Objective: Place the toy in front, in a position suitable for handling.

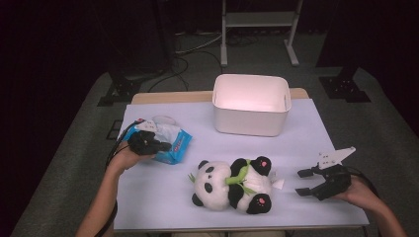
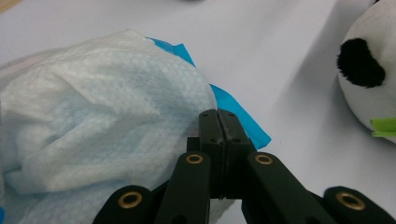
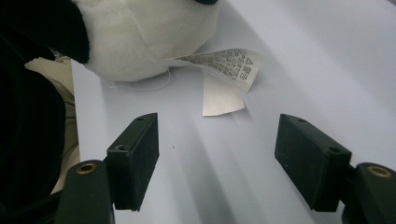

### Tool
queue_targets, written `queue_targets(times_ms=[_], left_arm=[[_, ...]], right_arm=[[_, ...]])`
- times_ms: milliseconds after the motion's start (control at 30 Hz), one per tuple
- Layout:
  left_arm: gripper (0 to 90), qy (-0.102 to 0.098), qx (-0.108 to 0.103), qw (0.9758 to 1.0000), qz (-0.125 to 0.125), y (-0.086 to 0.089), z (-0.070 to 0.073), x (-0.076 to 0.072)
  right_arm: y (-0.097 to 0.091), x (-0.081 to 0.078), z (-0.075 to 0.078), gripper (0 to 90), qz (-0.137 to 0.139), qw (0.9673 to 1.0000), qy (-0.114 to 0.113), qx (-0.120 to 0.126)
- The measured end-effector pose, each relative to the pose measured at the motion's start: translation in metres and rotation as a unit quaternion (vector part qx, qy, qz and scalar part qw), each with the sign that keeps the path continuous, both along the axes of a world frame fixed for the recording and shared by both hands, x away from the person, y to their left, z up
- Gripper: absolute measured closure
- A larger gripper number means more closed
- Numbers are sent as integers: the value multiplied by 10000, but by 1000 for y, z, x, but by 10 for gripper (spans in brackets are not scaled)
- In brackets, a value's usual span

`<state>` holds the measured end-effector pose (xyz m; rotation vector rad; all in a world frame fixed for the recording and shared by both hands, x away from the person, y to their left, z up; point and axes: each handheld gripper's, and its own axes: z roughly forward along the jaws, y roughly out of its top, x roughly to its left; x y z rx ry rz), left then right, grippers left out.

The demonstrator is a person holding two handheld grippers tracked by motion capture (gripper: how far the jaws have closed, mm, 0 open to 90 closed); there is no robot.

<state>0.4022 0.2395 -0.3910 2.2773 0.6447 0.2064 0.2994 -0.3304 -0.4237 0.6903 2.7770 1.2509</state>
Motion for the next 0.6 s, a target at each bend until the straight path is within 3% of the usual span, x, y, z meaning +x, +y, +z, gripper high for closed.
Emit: queue_targets(times_ms=[367, 467, 600], left_arm=[[900, 87, -193, 9996, -171, 4, 7, -7], [900, 115, -117, 9996, -209, 2, 10, -8], [900, 138, -170, 9992, -333, -2, 16, -11]], right_arm=[[6, 2, 1, 292, 47, 10000, 13, -21], [5, 2, 1, 293, 46, 10000, 9, -22], [5, 2, 2, 293, 48, 10000, 15, -37]])
